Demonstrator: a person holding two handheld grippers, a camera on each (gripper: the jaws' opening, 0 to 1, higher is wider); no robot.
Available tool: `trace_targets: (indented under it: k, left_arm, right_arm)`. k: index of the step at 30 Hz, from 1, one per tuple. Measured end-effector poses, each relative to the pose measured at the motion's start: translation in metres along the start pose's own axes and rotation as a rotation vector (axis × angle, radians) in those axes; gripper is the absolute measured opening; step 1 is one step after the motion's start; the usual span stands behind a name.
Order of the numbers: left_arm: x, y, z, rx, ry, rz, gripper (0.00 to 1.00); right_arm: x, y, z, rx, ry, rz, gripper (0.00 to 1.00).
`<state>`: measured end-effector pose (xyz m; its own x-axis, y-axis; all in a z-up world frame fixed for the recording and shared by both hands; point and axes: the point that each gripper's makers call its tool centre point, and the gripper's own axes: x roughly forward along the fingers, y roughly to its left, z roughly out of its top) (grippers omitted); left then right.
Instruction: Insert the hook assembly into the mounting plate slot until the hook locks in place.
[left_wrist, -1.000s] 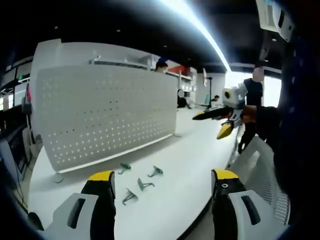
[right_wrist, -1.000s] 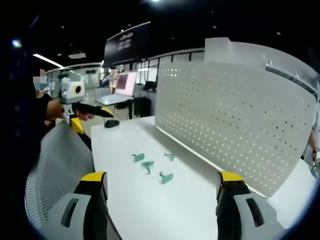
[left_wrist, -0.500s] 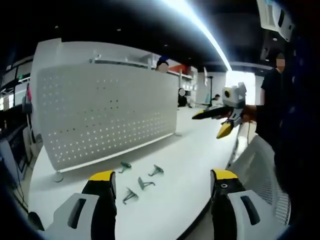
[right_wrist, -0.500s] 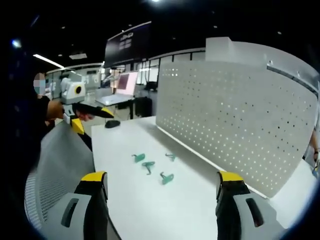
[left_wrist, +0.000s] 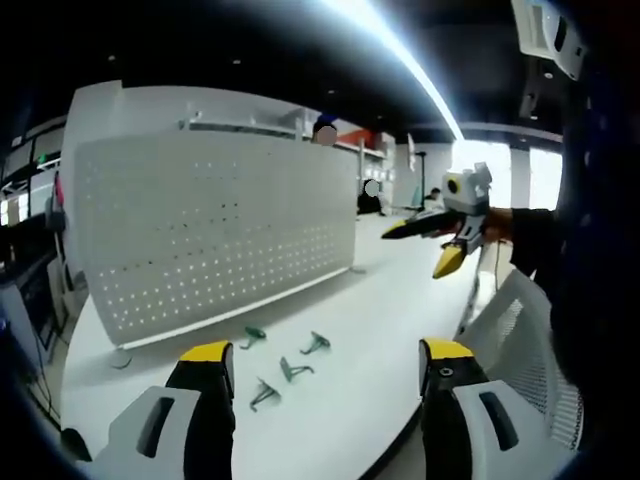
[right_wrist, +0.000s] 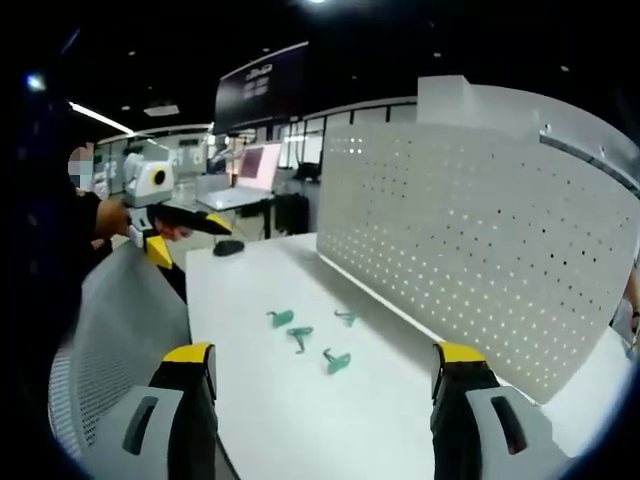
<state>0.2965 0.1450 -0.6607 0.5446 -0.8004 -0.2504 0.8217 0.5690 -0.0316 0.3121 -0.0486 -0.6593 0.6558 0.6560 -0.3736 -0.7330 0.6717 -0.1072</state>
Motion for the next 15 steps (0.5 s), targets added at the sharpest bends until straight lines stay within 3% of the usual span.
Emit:
trace_targets:
  k: [7,15]
  left_arm:
    - [0.0036,0.0029,-0.0005,0.015,0.012,-0.011,0.74]
    - [0.01,0.0038,-0.0024,0.075,0.043,-0.042,0.65]
  right_arm:
    - [-0.0002,-0.0005,0.0,0.003,-0.002,-0.003,0.91]
    - [-0.0033,-0.0037,0.001,0.001,-0.003,-0.014,0.91]
